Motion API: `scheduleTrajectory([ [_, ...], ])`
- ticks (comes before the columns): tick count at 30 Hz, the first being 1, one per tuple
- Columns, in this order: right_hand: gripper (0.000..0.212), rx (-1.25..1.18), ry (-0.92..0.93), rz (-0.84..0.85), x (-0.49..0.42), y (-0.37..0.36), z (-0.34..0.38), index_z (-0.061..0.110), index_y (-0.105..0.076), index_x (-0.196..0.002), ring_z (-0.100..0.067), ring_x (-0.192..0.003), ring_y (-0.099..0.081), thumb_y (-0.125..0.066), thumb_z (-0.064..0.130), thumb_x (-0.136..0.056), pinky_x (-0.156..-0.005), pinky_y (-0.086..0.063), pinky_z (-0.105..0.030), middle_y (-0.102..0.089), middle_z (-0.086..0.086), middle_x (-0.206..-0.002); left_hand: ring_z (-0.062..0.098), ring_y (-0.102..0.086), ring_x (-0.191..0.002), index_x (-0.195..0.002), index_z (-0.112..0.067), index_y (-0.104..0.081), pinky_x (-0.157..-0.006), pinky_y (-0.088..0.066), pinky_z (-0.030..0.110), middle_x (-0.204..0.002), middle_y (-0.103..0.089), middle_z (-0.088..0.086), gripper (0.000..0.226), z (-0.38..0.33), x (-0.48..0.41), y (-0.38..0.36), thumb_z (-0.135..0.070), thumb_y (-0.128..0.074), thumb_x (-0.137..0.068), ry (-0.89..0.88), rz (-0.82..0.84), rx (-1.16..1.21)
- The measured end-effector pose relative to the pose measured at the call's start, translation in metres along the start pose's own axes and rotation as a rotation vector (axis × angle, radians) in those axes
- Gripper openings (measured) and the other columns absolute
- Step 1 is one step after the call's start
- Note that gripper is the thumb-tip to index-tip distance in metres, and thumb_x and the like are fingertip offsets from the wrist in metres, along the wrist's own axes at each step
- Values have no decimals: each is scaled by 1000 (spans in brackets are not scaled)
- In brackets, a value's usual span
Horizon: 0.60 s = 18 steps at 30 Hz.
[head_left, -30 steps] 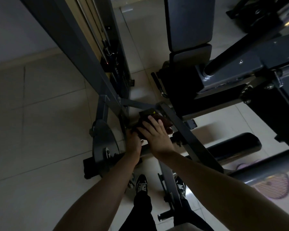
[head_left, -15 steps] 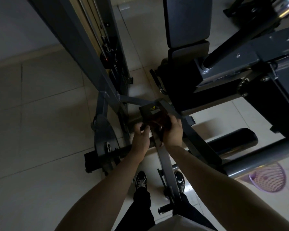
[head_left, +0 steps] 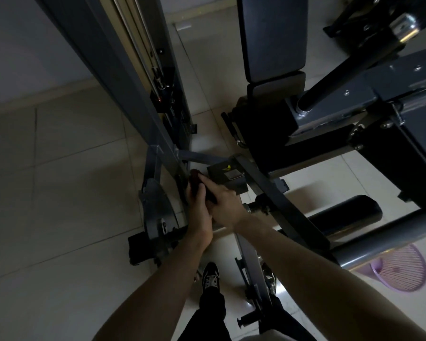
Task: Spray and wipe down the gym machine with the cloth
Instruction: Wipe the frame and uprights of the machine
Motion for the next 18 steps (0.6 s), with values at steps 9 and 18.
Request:
scheduleTrajectory([
  [9, 46, 238, -14, -454, 2, 36, -33, 18, -55, -141, -27, -124, -44, -46, 27, -97, -99, -39, -44, -49, -9, -142, 16, -55, -116, -153, -36, -32, -91, -48, 33, -138, -50, -2, 50, 17, -28, -18, -43, -46, -105, 24, -31, -293],
  [18, 54, -235, -242, -324, -2, 36, -74, 24, -37, -152, -15, -123, -56, -47, 45, -103, -98, -48, -25, -58, -5, -137, 30, -64, -111, -140, -40, -51, -96, -53, 54, -128, -64, 9, 37, 12, -99, -33, -37, -51, -104, 343, 29, -312],
])
Point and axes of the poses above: each hand's wrist, its own x-axis away from the middle knuckle, its own y-axis out of the back of the hand, z = x × y, the point moved 6 cm from there along -x, towards the middle knuckle
